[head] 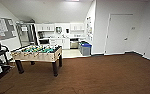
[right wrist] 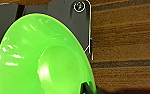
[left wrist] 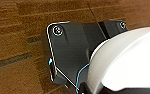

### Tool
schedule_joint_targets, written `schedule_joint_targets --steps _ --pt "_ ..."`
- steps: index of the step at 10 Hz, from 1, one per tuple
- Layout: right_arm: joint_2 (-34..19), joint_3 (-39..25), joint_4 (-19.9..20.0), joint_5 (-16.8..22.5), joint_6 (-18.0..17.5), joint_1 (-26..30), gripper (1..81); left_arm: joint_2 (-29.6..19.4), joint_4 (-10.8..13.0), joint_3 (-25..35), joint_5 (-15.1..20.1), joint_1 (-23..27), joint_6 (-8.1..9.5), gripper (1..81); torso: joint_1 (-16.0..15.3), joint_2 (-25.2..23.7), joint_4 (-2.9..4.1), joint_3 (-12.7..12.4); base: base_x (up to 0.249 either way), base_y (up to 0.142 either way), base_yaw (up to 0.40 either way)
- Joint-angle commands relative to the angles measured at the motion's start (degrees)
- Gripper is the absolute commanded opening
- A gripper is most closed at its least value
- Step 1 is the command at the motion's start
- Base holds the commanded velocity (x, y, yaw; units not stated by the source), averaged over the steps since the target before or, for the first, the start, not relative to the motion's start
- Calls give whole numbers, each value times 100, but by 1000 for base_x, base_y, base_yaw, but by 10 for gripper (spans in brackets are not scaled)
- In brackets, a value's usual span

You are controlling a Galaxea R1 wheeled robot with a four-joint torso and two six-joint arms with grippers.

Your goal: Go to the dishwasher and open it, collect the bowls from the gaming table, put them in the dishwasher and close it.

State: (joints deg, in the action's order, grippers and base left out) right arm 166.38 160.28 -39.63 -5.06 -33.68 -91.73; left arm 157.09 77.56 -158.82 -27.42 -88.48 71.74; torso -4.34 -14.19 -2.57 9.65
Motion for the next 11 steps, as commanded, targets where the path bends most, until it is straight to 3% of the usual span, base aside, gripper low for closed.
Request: schedule_joint_targets --steps 1,11 --pt "-93 46 -18 207 2 230 10 -168 -39 -88 52 283 -37 10 0 0 0 0 0 0 0" --pt "-67 54 -36 207 11 247 10 -151 -30 -88 61 283 -37 10 13 -5 0 -5 84 0 0"
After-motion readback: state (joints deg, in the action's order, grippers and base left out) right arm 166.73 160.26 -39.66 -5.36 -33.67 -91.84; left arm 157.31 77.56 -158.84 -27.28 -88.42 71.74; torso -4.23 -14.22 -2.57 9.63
